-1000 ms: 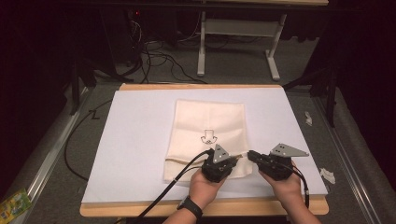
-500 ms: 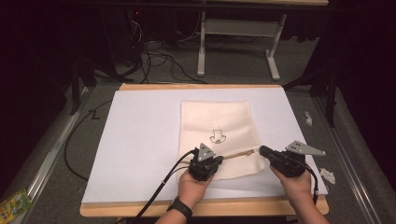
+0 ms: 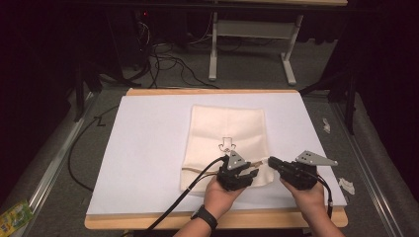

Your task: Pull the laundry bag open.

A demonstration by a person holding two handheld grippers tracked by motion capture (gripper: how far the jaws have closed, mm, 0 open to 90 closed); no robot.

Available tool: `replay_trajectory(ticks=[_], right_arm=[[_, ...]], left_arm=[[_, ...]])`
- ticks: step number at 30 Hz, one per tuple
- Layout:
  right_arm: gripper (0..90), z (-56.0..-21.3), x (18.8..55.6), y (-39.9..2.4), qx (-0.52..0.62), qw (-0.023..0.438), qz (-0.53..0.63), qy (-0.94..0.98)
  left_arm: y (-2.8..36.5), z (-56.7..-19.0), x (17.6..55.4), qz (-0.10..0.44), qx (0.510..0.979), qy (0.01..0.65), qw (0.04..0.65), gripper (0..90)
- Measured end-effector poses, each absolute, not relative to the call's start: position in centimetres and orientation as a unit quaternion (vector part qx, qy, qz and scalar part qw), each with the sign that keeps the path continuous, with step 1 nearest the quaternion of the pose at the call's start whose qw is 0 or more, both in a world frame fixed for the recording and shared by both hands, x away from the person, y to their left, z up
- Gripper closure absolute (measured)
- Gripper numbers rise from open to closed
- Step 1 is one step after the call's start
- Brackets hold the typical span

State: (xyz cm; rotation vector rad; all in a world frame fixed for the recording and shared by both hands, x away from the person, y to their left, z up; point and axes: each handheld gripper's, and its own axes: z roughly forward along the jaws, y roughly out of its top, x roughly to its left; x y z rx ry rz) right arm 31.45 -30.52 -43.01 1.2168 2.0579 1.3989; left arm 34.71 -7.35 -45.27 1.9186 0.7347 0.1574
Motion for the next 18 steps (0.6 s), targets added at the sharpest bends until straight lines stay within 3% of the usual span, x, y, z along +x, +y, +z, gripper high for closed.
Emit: replay_trajectory(ticks=[4, 9, 18], right_arm=[[85.4, -43.03, 31.48, -30.38, 0.428, 0.181, 0.499, 0.731], [85.5, -43.00, 31.41, -30.03, 0.424, 0.180, 0.500, 0.733], [85.8, -42.92, 31.35, -29.72, 0.431, 0.196, 0.486, 0.735]], left_arm=[[-7.92, -45.34, 34.74, 0.068, 0.801, 0.307, 0.510, 66.3], [-8.24, -45.37, 34.43, 0.073, 0.805, 0.298, 0.507, 84.2], [-8.03, -45.19, 34.49, 0.066, 0.809, 0.296, 0.503, 87.4]])
